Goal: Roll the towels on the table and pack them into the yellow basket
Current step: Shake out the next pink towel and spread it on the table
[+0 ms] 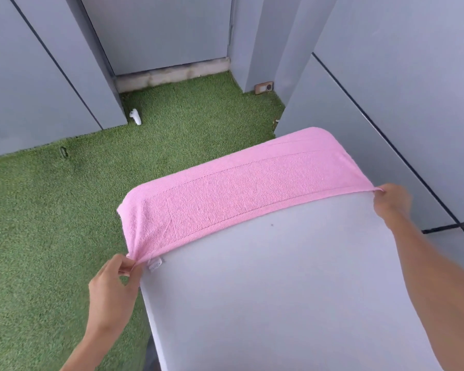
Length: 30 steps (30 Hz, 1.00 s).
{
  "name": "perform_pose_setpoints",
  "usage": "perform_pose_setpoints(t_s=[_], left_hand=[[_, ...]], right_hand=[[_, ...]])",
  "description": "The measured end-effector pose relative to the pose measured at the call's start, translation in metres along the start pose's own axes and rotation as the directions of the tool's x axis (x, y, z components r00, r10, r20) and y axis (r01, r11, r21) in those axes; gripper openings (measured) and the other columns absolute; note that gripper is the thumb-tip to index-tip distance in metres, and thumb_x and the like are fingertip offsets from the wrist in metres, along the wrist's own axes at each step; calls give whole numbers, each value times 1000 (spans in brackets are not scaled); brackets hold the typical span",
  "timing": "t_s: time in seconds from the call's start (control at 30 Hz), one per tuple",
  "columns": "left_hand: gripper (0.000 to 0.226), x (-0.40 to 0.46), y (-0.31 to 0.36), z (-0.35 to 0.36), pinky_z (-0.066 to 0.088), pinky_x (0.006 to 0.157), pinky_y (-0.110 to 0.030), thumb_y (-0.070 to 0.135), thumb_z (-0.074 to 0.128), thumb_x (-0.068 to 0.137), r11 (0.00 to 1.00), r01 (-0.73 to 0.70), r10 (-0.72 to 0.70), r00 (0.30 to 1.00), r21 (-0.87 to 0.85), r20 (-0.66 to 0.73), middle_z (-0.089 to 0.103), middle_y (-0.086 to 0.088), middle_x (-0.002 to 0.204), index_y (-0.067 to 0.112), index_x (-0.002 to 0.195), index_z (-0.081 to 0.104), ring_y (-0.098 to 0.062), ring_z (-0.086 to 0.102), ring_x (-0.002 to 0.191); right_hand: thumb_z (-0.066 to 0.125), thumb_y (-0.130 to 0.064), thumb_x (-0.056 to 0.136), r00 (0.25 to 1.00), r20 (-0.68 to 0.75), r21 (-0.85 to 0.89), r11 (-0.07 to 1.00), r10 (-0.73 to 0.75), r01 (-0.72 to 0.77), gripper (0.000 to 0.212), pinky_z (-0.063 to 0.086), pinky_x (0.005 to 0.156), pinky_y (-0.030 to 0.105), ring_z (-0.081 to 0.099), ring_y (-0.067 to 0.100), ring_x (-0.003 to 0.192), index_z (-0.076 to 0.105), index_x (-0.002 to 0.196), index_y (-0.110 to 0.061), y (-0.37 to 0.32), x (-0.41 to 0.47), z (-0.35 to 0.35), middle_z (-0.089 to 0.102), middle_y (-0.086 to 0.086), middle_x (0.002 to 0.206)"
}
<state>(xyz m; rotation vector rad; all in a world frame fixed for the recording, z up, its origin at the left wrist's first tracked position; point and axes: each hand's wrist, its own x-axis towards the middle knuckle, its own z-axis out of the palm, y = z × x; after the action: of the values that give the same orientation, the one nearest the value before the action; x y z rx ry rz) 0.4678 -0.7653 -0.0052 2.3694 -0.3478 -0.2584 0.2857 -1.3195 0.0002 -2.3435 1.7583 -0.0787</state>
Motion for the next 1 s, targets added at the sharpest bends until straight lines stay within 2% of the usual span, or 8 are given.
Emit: perform_pose_setpoints(t_s=[0.17, 0.3, 0.43, 0.53, 0.63, 0.7, 0.87, 1.0], left_hand=[[26, -77, -2, 11, 37, 66, -12, 6, 74, 78, 999, -23, 22, 1000, -36, -14, 64, 7, 69, 19, 68, 55, -1, 57, 78], [30, -148, -8, 23, 37, 65, -7, 1, 77, 74, 998, -55, 54, 998, -37, -43, 61, 3, 62, 19, 68, 54, 6, 56, 75], [30, -220, -15, 34, 37, 65, -3, 2, 78, 72, 994, -77, 74, 996, -72, -39, 64, 17, 82, 19, 67, 54, 7, 58, 74], [27, -272, -18, 44, 40, 62, -10, 18, 78, 75, 989, -100, 94, 994, -106, -63, 64, 16, 80, 22, 66, 53, 5, 58, 70], [22, -314, -17, 50, 38, 62, -9, 44, 58, 71, 983, -125, 112, 989, -134, -101, 63, 17, 82, 24, 65, 50, 6, 57, 68], [19, -343, -17, 58, 36, 63, -7, 37, 60, 71, 984, -119, 105, 988, -129, -112, 61, 16, 83, 23, 65, 49, 6, 56, 69], [31, -432, -18, 74, 44, 57, -18, 52, 51, 71, 985, -135, 122, 986, -110, -117, 59, 10, 64, 23, 61, 47, 0, 56, 60], [30, -512, -15, 90, 46, 57, -24, 48, 52, 72, 984, -144, 123, 976, -108, -180, 53, 13, 55, 22, 59, 45, -2, 52, 55]], right_hand=[[50, -9, 92, 997, 0, 95, 993, 77, -77, 20, 45, 68, 36, 62, 38, 87, 69, 94, -3, 60, -40, -10, 66, 25, 94], [51, -8, 91, 997, -5, 142, 987, 78, -76, 20, 42, 68, 33, 62, 38, 89, 70, 95, -1, 112, -75, -25, 67, 25, 94], [52, -8, 91, 992, -10, 198, 973, 124, -119, 24, 42, 70, 32, 61, 36, 89, 70, 106, -4, 178, -116, -32, 67, 24, 101], [51, -6, 90, 992, -23, 253, 961, 125, -115, 26, 44, 71, 32, 61, 34, 87, 69, 109, -4, 220, -141, -36, 68, 23, 100], [50, -6, 91, 992, -28, 272, 956, 126, -114, 25, 40, 68, 31, 58, 31, 80, 70, 105, -4, 257, -166, -40, 66, 21, 90], [50, -6, 91, 993, -34, 285, 954, 111, -97, 24, 40, 67, 31, 54, 28, 76, 70, 104, -3, 280, -181, -45, 62, 18, 82], [51, -6, 90, 994, -41, 310, 947, 101, -84, 26, 42, 70, 32, 61, 35, 85, 70, 107, -5, 345, -215, -52, 67, 22, 94], [52, -7, 90, 995, -55, 344, 937, 82, -59, 25, 49, 78, 40, 63, 40, 95, 70, 106, -6, 401, -243, -59, 68, 23, 100]])
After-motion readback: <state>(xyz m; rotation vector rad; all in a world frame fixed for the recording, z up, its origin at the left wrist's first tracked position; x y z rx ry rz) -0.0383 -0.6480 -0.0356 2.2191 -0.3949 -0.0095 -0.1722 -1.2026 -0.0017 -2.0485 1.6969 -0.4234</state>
